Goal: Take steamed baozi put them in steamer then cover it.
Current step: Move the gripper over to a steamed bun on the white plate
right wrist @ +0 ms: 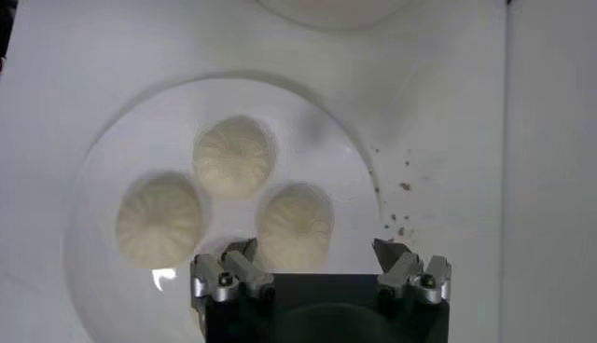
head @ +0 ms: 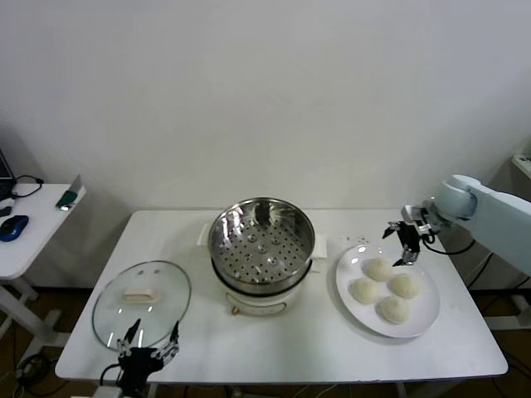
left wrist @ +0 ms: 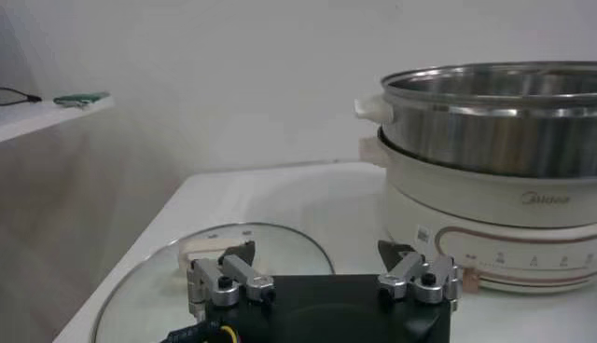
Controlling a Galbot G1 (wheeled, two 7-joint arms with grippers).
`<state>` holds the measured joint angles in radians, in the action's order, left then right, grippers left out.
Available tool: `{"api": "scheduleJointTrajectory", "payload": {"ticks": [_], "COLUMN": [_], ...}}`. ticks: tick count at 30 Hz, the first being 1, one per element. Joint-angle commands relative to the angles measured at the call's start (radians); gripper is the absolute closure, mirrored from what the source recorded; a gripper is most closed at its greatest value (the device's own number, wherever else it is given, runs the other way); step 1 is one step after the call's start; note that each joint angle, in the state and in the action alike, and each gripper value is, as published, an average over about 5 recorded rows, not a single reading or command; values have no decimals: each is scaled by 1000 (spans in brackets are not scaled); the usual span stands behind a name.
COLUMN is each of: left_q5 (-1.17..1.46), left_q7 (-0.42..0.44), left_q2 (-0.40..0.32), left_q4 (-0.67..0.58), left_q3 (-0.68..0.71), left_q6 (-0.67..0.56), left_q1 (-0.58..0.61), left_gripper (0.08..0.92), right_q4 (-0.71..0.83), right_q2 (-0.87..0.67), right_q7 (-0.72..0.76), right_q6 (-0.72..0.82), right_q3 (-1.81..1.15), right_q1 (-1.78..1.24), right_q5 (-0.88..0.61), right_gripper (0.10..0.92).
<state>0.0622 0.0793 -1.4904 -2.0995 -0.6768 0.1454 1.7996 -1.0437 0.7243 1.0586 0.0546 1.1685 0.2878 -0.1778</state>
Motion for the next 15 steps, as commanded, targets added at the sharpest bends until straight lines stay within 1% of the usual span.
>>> {"api": "scheduleJointTrajectory", "payload": {"ticks": [1,7,15], "left_q5": [-8,-13,-19], "left_q7": [0,1,-2], "left_q2": [-3,-8,-10], "left_q4": [1,5,10], "left_q3": [2,6,-3], "left_q6": [-4,-12,-15], "left_q1": [3,8,13], "left_gripper": [177,177,177], "right_q4": [140,168,217], "right_q2": [115,137,154], "right_q7": [32,21,3], "right_q6": [5,1,-2], "right_q3": [17,-33,-125], "right_q1": [-36,-97,-175], "right_q5": [33,95,111], "right_gripper": [203,203,203]}}
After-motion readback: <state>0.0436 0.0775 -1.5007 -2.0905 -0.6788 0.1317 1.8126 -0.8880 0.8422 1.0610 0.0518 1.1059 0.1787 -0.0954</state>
